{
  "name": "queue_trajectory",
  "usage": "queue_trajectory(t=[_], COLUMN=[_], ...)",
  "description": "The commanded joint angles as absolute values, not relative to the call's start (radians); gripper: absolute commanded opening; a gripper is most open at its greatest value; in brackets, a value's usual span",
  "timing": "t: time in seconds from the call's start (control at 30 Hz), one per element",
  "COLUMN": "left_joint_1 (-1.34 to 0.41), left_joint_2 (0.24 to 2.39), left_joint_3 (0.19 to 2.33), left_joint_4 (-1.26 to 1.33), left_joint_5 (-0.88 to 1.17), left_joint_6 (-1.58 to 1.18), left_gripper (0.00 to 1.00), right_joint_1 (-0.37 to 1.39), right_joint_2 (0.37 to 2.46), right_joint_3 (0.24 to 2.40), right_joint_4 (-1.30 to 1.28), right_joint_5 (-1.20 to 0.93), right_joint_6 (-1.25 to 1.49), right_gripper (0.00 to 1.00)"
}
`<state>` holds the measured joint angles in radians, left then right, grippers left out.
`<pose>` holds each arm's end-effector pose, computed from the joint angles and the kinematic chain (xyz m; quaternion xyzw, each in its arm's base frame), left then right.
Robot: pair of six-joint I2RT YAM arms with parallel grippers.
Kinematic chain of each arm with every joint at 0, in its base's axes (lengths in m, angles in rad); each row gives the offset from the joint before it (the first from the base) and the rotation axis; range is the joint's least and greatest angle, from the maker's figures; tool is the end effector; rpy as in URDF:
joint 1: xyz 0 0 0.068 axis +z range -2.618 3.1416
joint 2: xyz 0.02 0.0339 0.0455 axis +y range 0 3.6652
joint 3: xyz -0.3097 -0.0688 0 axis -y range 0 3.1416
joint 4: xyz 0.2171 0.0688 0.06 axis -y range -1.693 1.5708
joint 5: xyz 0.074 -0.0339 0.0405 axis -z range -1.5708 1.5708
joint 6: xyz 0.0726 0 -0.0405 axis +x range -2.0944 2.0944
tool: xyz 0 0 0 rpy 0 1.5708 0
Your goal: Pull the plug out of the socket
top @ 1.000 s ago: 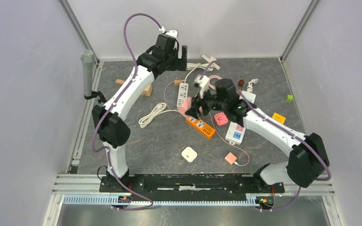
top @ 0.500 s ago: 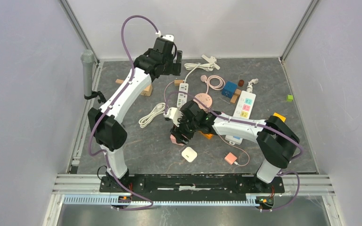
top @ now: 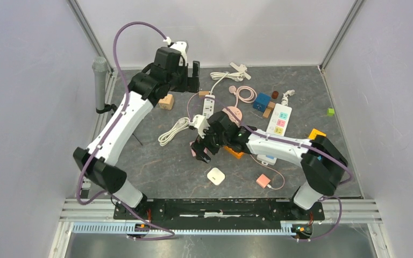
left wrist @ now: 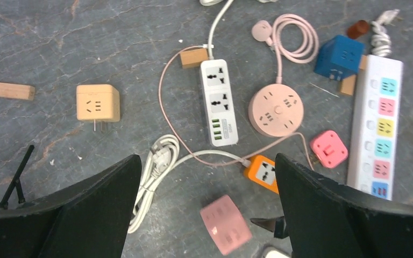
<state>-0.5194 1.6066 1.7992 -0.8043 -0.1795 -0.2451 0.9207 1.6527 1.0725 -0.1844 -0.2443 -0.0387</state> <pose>0.3118 -0.1633 0.4399 0.0798 0.8810 -0.0976 0.4560 0.2064 0.3004 0.2533 -0.4638 0.7879 0.2675 0.3043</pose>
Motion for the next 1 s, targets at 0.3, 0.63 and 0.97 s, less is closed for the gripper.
queue_trajectory(t=[0.3,0.63,0.97], left_joint_1=[-0.609,-0.611,-0.611], left_joint_2=[1.321,1.047,0.763], left_joint_3=[1.685,1.592,1.530], left_joint_4=[-0.824,-0.851,-1.040], left_joint_5=[-0.110,-0.284,-0.504], left_joint_6=[-0.371,-0.397,-0.419], left_gripper=[1.00,1.00,1.00], right_joint_1=[0.821,0.718,0.719], right_joint_2=[1.160,0.855,0.620], right_joint_3=[1.043,1.069,1.184], right_joint_4=[-0.292,-0.460,-0.528], right_joint_5=[0.330,0.881,1.019], right_joint_6=[0.083,0.022,-0.051], right_gripper=[0.98,0.98,0.98])
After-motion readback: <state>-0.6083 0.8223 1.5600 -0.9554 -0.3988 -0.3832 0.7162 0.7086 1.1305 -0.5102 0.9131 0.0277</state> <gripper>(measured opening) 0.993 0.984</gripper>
